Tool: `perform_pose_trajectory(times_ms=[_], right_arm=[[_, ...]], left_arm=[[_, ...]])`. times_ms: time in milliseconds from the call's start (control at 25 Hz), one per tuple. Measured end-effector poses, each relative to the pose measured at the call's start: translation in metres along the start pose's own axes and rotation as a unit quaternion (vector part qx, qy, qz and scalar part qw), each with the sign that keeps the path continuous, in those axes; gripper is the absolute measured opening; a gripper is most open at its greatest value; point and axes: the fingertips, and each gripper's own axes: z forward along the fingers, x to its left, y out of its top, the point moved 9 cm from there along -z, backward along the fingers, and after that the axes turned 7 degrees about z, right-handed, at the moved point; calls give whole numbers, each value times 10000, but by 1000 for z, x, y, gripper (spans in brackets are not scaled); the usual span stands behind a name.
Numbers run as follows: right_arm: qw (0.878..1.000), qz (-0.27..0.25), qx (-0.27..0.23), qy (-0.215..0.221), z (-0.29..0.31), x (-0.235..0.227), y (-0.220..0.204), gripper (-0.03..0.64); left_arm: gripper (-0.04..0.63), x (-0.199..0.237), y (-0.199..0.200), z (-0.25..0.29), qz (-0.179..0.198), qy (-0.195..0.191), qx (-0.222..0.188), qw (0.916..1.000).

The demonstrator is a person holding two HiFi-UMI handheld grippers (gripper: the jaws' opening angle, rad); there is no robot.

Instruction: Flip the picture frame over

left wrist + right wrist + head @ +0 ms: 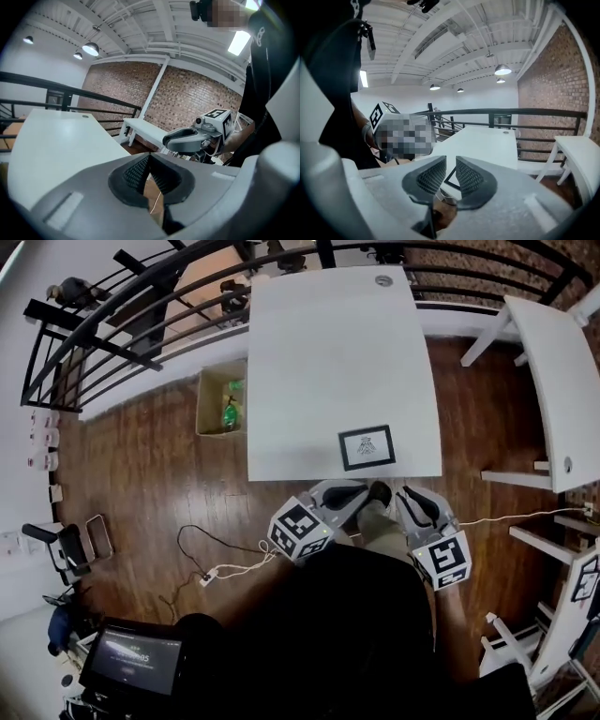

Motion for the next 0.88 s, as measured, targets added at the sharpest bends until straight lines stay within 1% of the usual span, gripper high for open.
perform_pose_trajectory(times_ms=[160,280,360,560,680,760,880], right_arm=[[9992,-36,210,346,16,-26,-16,62],[9969,-230,445,601,37,-42,-24,83],[9953,-280,631,682,50,-53,-30,97],[9915,-108,1048,768,75,-75,-51,120],[9864,68,1439,785,96,-83,-66,151],[9822,67,1717,754,109,-85,-76,162],[9779,92,1989,639,121,-87,-87,186]], left_arm=[[14,2,-14,10,-340,324,272,9985],[14,12,-28,15,-496,638,226,9965],[41,23,-39,20,-530,847,137,9949],[77,39,-64,25,-682,1248,204,9896],[112,52,-85,27,-817,1407,443,9857],[143,62,-100,29,-927,1471,730,9821],[167,76,-119,32,-1005,1537,1149,9763]])
